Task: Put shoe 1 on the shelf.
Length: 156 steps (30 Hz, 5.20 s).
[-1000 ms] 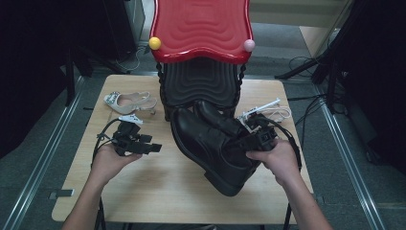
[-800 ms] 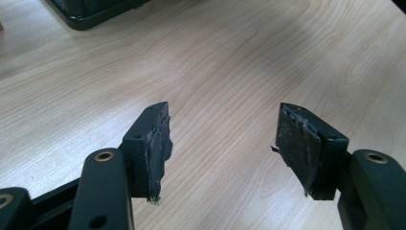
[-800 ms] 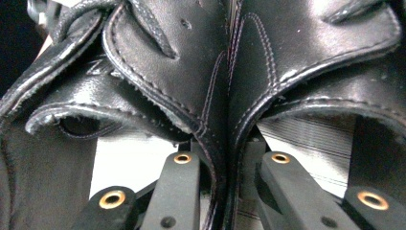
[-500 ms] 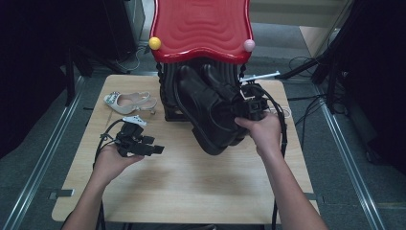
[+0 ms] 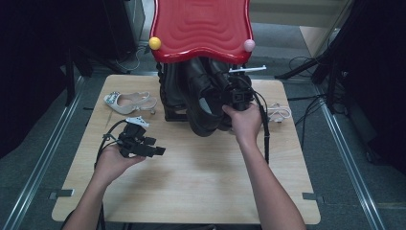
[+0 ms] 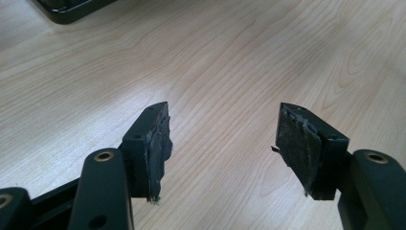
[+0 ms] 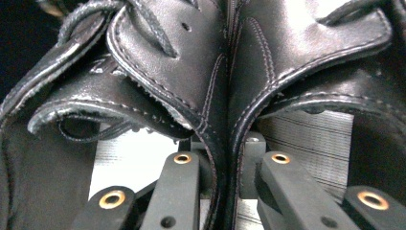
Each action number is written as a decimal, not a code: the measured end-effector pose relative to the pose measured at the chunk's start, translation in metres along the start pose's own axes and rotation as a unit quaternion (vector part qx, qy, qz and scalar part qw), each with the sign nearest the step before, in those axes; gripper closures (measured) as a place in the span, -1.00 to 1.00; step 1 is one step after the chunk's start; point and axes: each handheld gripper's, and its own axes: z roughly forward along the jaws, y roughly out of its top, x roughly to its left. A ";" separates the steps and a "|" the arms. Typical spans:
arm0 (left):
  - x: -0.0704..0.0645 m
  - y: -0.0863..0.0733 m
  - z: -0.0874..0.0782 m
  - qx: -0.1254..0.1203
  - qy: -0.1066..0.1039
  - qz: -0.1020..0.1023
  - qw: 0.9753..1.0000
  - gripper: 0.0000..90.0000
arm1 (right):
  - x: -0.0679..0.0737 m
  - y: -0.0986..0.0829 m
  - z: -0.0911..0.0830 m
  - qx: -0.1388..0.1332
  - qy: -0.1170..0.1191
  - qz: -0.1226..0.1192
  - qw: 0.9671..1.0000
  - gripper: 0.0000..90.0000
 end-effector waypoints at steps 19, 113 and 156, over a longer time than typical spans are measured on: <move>-0.001 0.000 0.001 0.001 -0.008 0.006 1.000 -0.17 | 0.024 0.009 0.045 -0.056 -0.044 0.045 0.996 0.84; -0.039 0.230 -0.101 -0.121 -0.017 0.107 0.987 1.00 | 0.018 -0.062 -0.015 0.002 0.104 -0.173 0.979 0.77; -0.031 0.313 -0.054 -0.100 -0.003 0.116 0.988 1.00 | -0.020 -0.048 0.008 -0.016 0.103 -0.105 0.989 1.00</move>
